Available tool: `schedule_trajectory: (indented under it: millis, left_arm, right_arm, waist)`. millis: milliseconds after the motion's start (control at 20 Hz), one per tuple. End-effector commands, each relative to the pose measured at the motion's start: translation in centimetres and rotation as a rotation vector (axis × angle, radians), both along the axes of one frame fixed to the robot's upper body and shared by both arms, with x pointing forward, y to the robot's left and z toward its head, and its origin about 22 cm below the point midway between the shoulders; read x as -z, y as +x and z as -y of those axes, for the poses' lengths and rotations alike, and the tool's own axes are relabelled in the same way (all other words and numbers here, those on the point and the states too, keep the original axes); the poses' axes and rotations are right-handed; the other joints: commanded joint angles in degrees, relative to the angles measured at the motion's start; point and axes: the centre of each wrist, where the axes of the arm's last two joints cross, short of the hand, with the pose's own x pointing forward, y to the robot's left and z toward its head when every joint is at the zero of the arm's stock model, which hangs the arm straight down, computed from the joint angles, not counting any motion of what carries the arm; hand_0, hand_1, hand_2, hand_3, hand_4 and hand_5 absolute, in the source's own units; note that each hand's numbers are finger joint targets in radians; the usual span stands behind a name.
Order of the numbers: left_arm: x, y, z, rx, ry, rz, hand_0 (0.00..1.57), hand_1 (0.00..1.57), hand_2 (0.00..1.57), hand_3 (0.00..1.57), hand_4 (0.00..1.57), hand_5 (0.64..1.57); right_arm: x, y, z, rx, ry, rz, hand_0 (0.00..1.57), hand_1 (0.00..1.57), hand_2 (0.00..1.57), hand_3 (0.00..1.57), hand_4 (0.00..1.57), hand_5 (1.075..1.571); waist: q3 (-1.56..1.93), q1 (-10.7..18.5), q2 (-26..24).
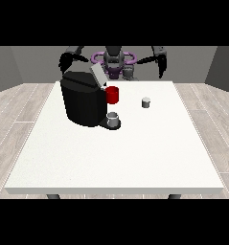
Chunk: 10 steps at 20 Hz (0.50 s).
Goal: Insert the coffee pod into the coffee machine and close the lid
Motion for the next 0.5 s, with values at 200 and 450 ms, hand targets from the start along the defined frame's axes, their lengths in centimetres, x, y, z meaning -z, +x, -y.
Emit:
schedule_trajectory:
  millis: [200,450]
  left_arm:
    - [-1.2,4.2,-3.8,-0.047,0.072,-0.058,0.00,0.00,0.00,0.00,0.00,1.571]
    - [-1.2,6.5,-4.4,-0.074,0.074,-0.109,0.00,0.00,0.00,0.00,0.00,1.571]
  right_arm:
    - [-1.5,1.4,-2.1,-0.041,0.016,0.070,0.00,0.00,0.00,0.00,0.23,1.571]
    - [-2.3,2.2,-2.5,-0.077,0.009,0.102,0.00,0.00,0.00,0.00,0.28,1.571]
  waist:
    - [-0.03,-3.8,5.6]
    - [-0.03,-5.1,7.7]
